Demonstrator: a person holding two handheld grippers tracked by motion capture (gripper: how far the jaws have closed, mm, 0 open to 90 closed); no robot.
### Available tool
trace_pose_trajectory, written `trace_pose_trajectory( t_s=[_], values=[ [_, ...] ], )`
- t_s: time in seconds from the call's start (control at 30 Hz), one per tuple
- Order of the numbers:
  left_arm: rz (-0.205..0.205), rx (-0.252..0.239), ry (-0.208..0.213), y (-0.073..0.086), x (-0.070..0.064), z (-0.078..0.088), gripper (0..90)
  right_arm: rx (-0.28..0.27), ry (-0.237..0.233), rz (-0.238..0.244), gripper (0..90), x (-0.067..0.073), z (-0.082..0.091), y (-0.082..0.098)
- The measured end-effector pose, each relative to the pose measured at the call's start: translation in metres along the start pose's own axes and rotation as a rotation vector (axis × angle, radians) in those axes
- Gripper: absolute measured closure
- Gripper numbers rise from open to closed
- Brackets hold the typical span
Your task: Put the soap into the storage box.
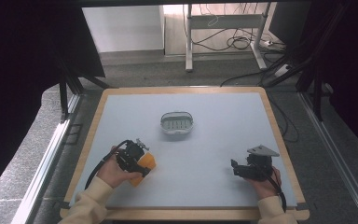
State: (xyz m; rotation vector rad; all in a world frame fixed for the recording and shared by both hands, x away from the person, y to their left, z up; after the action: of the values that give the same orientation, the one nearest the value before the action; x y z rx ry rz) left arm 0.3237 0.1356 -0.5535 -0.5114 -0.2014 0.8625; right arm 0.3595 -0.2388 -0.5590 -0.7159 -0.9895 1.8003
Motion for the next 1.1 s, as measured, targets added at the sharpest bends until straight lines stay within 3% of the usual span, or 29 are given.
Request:
trace_pose_trajectory(
  t_s=[0.17,0.27,0.5,1.1],
  values=[
    [0.003,0.05,0.004,0.002,-0.002,-0.008,50.8,0.002,0.002,-0.003,11.0,0.0,0.0,0.0],
    [0.017,0.056,0.012,0.002,-0.003,-0.01,59.8,0.007,0.003,-0.001,11.0,-0.001,-0.001,0.001],
    [0.018,0.062,0.003,0.0,-0.003,-0.009,61.5,0.008,0.008,0.0,11.0,-0.002,0.0,0.001],
    [-0.034,-0.055,0.049,-0.019,-0.005,0.029,61.6,0.009,0.02,0.001,11.2,-0.004,0.0,0.001]
  ],
)
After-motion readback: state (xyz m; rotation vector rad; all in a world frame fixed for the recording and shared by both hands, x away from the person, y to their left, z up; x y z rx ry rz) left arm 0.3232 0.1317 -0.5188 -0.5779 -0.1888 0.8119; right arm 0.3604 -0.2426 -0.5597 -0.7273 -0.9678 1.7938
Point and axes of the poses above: each handheld gripper's, and its own axes: z roughly backward along the jaws, y roughly out of its underside, x roughly to its left, the point moved 7 cm from there along -z, roughly forward along the jaws, and after that the axes turned 10 degrees about -x, right-handed, at the moved point
